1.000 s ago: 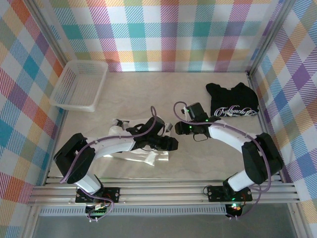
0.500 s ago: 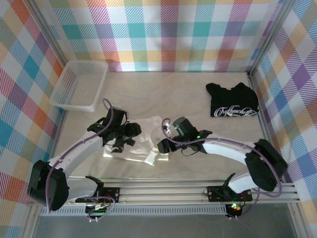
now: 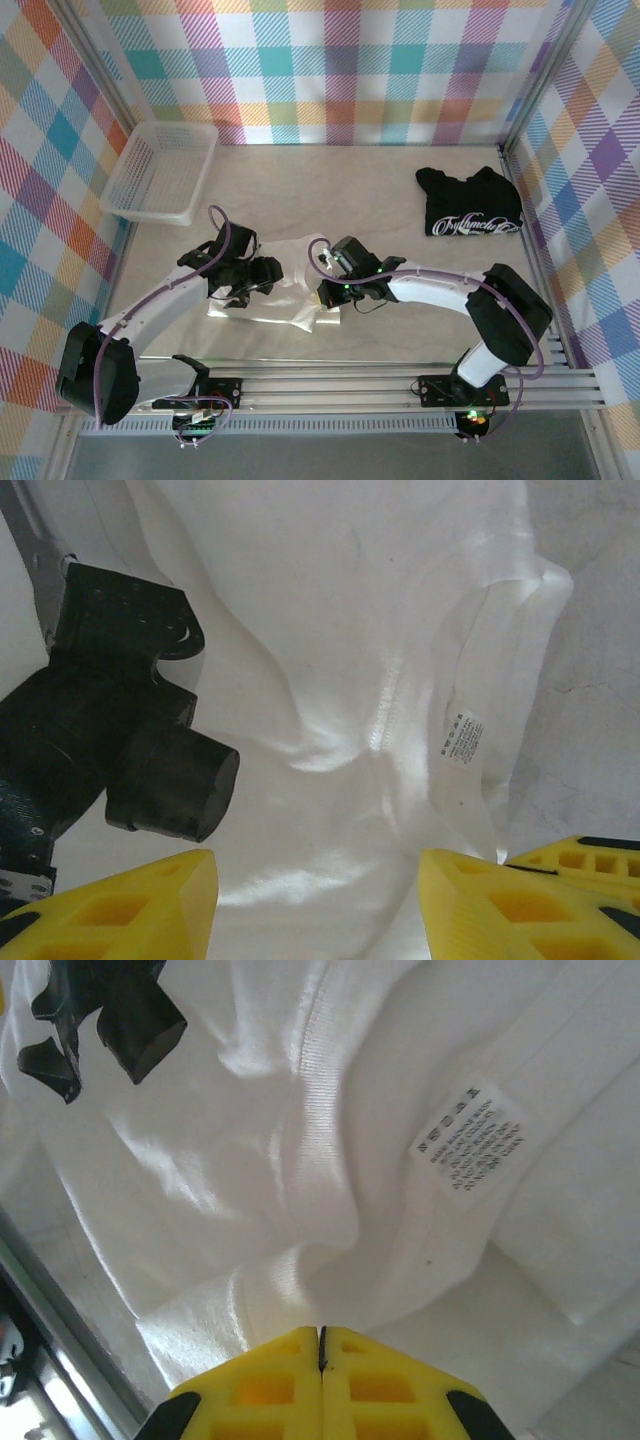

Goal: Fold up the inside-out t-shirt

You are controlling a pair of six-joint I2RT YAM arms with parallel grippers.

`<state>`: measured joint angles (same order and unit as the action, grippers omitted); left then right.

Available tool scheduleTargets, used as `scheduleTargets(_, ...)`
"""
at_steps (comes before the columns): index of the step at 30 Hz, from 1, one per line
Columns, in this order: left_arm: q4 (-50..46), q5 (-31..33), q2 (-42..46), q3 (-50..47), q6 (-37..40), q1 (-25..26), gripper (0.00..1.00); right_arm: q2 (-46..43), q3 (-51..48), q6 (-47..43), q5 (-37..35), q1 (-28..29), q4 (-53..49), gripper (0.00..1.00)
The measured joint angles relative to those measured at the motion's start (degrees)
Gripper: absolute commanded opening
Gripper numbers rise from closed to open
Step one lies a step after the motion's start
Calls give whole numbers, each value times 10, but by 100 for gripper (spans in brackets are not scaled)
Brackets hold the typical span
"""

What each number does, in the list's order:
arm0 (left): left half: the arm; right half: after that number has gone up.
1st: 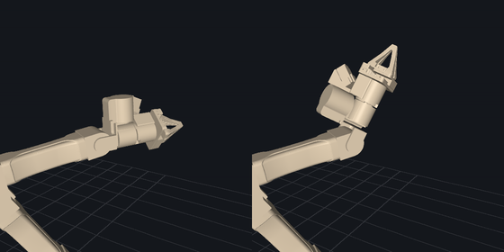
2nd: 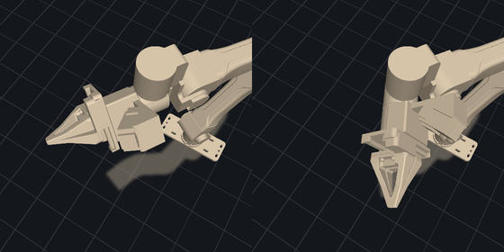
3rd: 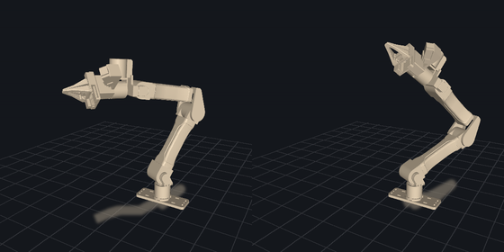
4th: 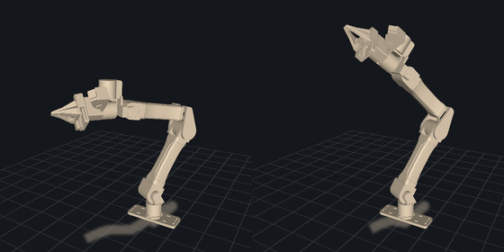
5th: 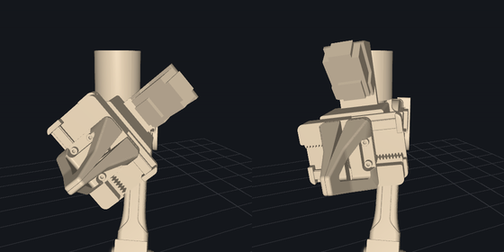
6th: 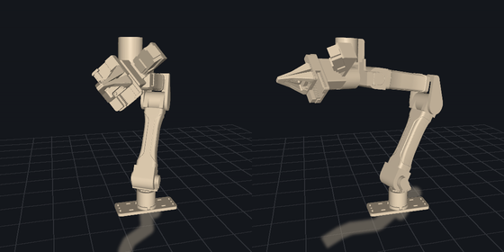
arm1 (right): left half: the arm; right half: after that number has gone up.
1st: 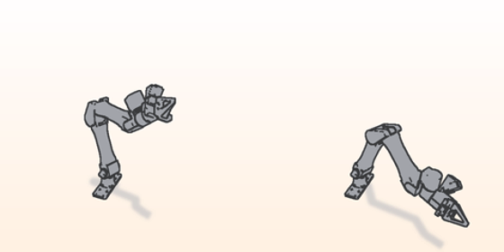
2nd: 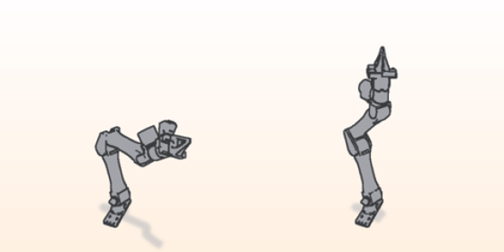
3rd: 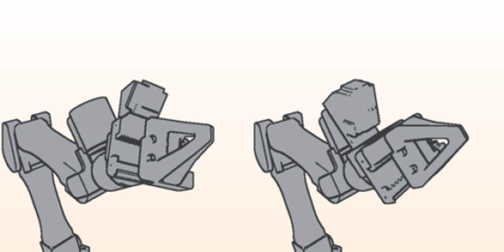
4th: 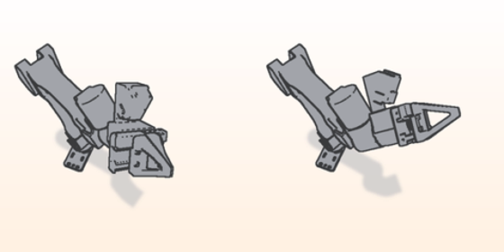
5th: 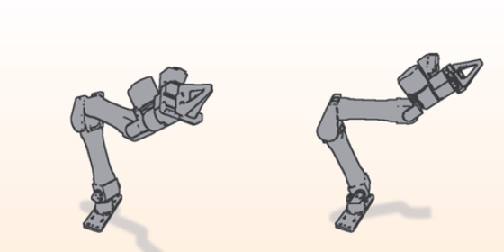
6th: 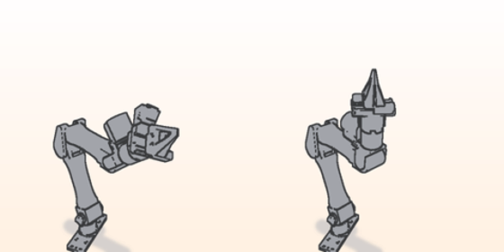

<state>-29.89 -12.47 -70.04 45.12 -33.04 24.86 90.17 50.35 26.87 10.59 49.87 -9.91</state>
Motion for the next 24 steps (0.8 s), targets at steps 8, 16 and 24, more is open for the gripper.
scheduleTargets(8, -1, -6, -3, 0, 12, 0, 56, -54, 18, -31, -25, -8, -54, 0)
scheduleTargets(16, 5, -25, -17, 0, 24, 13, 56, -61, 11, -47, -42, -26, -67, 0)
scheduleTargets(24, 26, -36, -55, 0, 42, 42, 56, 20, -9, -51, -59, -36, -48, 12)
